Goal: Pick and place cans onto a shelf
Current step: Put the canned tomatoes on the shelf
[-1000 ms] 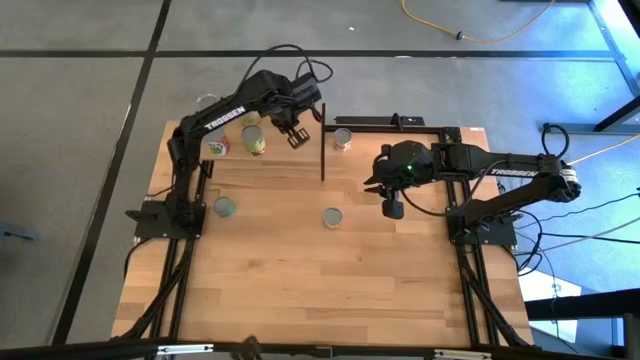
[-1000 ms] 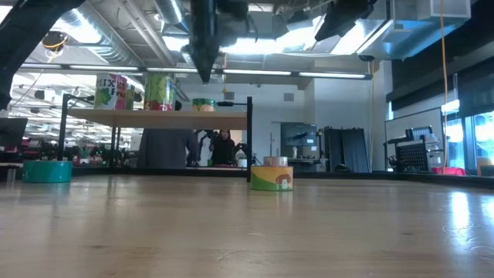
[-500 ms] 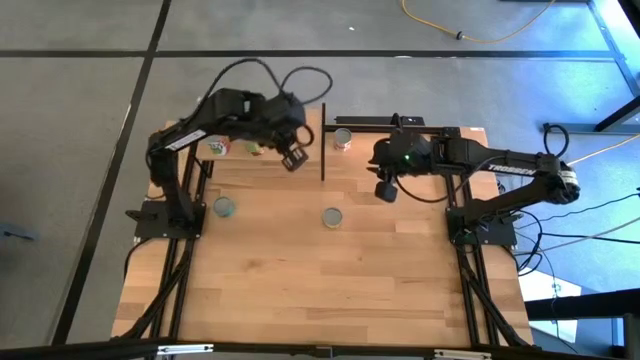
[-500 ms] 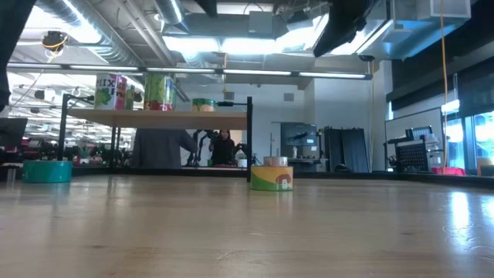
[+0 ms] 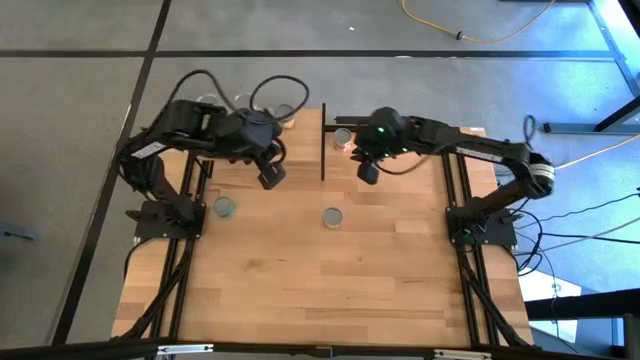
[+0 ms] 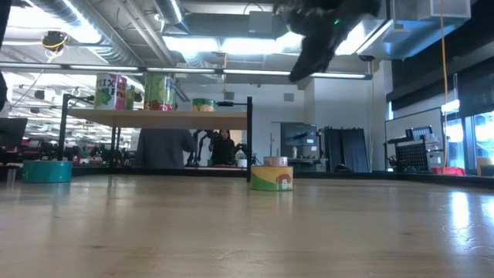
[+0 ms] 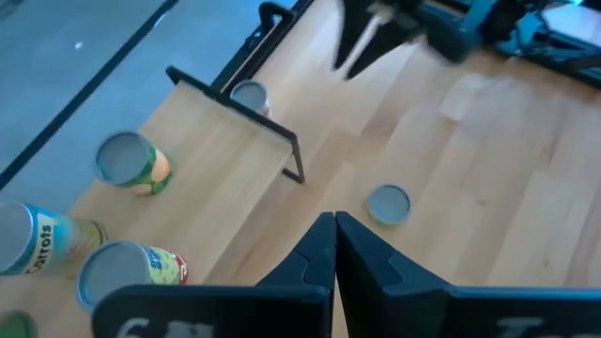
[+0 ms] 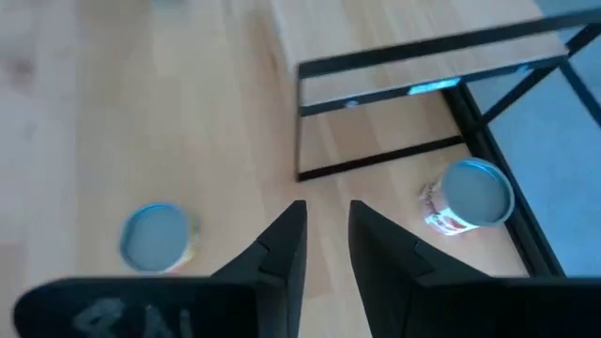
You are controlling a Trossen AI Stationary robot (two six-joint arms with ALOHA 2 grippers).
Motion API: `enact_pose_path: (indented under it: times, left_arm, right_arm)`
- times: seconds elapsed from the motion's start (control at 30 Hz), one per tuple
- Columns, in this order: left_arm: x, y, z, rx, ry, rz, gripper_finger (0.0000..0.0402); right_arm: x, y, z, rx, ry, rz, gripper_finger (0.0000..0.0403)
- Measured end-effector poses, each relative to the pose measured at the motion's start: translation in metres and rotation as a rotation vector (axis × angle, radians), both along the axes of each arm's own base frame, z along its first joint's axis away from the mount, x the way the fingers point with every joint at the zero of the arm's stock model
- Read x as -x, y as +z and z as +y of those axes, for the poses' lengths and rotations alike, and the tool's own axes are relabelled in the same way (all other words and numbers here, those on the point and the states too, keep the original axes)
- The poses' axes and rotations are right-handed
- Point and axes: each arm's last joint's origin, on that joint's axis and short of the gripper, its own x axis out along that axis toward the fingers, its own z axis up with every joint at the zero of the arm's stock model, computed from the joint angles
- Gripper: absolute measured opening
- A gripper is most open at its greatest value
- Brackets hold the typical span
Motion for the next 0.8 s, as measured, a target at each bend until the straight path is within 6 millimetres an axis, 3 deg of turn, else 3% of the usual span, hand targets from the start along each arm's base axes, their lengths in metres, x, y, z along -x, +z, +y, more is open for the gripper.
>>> enact_pose_path:
  times: [0.17,0.3,0.53,0.8]
  left_arm:
    - [0.028,0.016,-0.004,-0.035,-0.049,-0.051,0.0]
    - [0.047,0.025,-0.003,-0.054,-0.046,-0.094,0.0]
    - [0.07,0.035,-0.001,-0.109,-0.018,-0.137,0.0]
    - [0.071,0.036,0.001,-0.155,0.038,-0.138,0.0]
  right_arm:
    - [-0.03,-0.005,-0.024,0.003,-0.003,0.064,0.0084]
    - [-0.043,-0.008,-0.039,0.055,0.101,0.207,0.0084]
    - [-0.042,-0.022,-0.078,0.115,0.234,0.352,0.0084]
    - [-0.039,-0.058,-0.117,0.047,0.299,0.373,0.0084]
